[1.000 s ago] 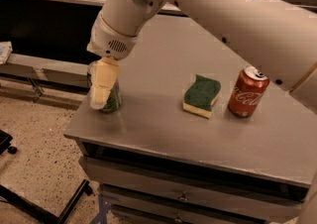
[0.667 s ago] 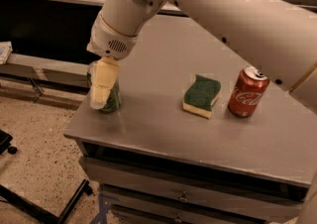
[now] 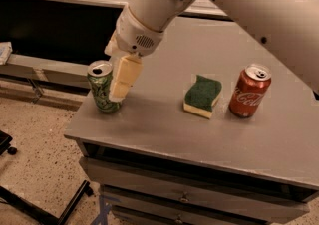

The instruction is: Pick green can

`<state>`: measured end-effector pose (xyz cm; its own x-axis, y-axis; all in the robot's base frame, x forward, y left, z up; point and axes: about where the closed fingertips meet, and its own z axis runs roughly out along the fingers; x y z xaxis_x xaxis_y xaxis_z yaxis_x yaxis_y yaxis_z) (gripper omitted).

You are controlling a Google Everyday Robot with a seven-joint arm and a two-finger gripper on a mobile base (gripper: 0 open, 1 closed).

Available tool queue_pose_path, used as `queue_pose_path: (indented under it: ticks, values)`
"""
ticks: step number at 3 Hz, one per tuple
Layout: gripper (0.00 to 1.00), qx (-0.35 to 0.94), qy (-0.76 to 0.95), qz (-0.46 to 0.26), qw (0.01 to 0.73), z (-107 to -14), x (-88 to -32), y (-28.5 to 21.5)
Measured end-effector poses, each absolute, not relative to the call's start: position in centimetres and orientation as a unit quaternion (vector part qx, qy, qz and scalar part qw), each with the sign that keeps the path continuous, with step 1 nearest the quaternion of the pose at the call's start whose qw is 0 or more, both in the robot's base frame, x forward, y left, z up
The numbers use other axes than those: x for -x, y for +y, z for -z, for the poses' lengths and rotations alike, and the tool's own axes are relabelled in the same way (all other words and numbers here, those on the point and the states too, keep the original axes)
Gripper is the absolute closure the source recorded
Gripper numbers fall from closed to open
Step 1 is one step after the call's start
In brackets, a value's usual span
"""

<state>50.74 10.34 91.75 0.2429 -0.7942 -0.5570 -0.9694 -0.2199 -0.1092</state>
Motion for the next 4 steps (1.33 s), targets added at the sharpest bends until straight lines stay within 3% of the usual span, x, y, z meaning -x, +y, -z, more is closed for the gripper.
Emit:
queue_pose_path:
  ticks: [3,4]
  values:
    - [0.92,0.756,0.579,-0.186,0.242,-94.3,-49.7,5.1]
    - [1.00,0.756,0.578,-0.184,0.244,-94.7,-49.7,4.8]
